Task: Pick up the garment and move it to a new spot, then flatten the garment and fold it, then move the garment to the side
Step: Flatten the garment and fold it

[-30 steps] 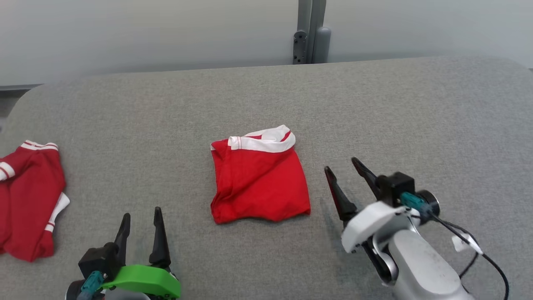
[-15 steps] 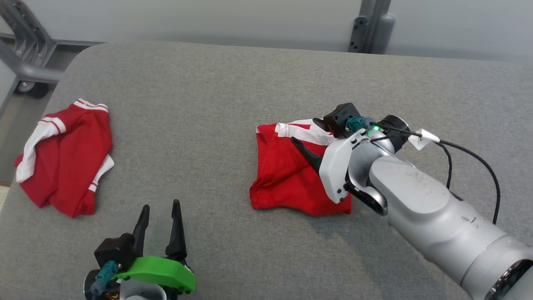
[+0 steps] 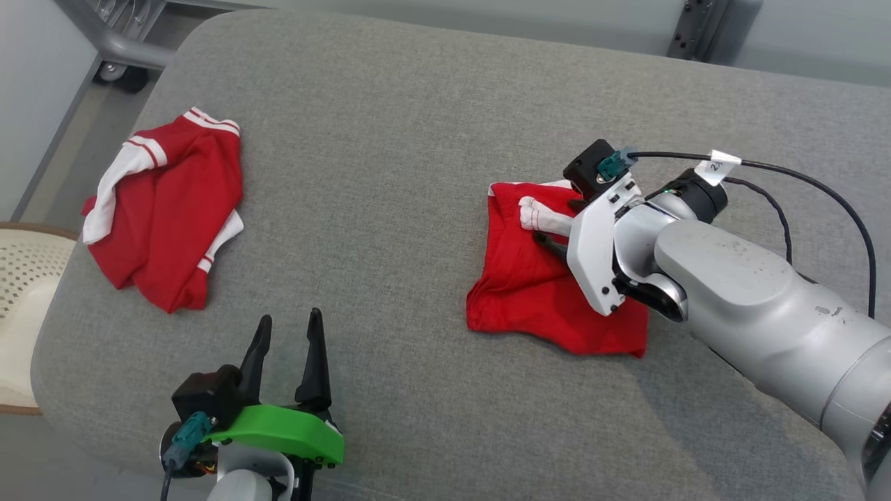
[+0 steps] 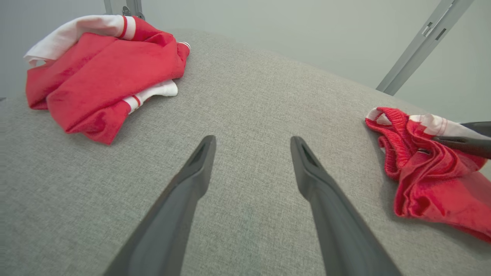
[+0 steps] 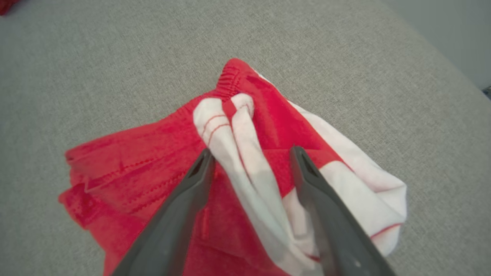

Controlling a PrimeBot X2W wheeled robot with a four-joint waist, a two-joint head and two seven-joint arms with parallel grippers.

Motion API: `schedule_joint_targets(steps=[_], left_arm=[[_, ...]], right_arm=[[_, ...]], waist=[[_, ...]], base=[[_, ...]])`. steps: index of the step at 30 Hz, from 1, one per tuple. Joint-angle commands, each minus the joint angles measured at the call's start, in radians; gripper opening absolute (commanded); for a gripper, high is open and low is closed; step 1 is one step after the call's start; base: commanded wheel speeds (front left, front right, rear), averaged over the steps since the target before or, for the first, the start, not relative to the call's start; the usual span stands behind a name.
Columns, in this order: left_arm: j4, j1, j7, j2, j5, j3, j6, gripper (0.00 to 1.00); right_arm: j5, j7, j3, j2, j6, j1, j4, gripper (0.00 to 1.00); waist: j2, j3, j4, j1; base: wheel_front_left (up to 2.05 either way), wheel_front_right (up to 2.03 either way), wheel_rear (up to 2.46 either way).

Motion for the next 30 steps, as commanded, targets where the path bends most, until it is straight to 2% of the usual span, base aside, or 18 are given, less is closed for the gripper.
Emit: schedule_joint_targets(steps=[1,4,5,6,7,8,9,19,27,28,29,30], left_arm=[[-0.003,-0.018,0.0,0.005,-0.012,0.0,0.004,1.0],[-0.003,-0.023,0.0,0.005,-0.018,-0.003,0.004,1.0],[-0.003,-0.024,0.0,0.005,-0.02,-0.004,0.006,1.0],[-0.005,-0.025,0.0,0.004,-0.022,-0.005,0.009,1.0],[-0.005,-0.025,0.0,0.005,-0.023,-0.004,0.011,1.0],[-0.006,-0.025,0.0,0.005,-0.023,-0.003,0.012,1.0],[-0.006,-0.025,0.0,0.005,-0.023,-0.002,0.011,1.0],[-0.01,-0.029,0.0,0.005,-0.029,-0.01,0.003,1.0],[-0.012,-0.052,0.0,0.005,-0.041,-0.047,-0.004,1.0],[-0.012,-0.055,0.0,0.005,-0.043,-0.052,-0.003,1.0],[-0.013,-0.058,0.0,0.004,-0.045,-0.055,-0.002,1.0],[-0.014,-0.06,0.0,0.004,-0.047,-0.057,0.0,1.0]], right_arm=[[0.016,0.007,0.011,-0.007,0.0,-0.014,0.006,1.0],[0.042,0.023,0.031,-0.012,0.0,-0.023,0.014,1.0],[0.047,0.021,0.035,-0.013,0.0,-0.027,0.015,0.82],[0.049,0.017,0.039,-0.015,0.0,-0.031,0.018,0.48],[0.049,0.014,0.041,-0.017,0.0,-0.032,0.02,0.36],[0.052,0.004,0.043,-0.018,0.0,-0.035,0.023,0.16],[0.046,-0.01,0.045,-0.018,0.0,-0.041,0.024,0.0],[0.023,-0.157,0.052,-0.001,0.0,-0.096,0.03,0.0],[-0.033,-0.239,0.054,0.019,0.0,-0.127,0.125,0.0],[-0.042,-0.249,0.054,0.026,0.0,-0.13,0.148,0.12],[-0.047,-0.252,0.054,0.034,0.0,-0.128,0.168,1.0],[-0.053,-0.26,0.054,0.045,0.0,-0.122,0.185,1.0]], waist=[[0.0,0.027,0.026,0.0],[0.0,0.037,0.035,0.0],[0.0,0.038,0.037,0.0],[0.0,0.039,0.039,0.0],[0.0,0.04,0.04,0.0],[0.0,0.042,0.041,0.0],[0.0,0.043,0.041,0.0],[0.0,0.051,0.036,0.0],[0.0,0.081,0.089,0.0],[0.0,0.085,0.098,0.0],[0.0,0.088,0.103,0.0],[0.0,0.092,0.109,0.0]], base=[[0.0,0.0,0.0],[0.0,0.0,0.0],[0.0,0.0,0.0],[0.0,0.0,0.0],[0.0,0.0,0.0],[0.0,0.0,0.0],[0.0,0.0,0.0],[0.0,0.0,0.0],[0.0,0.0,0.0],[0.0,0.0,0.0],[0.0,0.0,0.0],[0.0,0.0,0.0]])
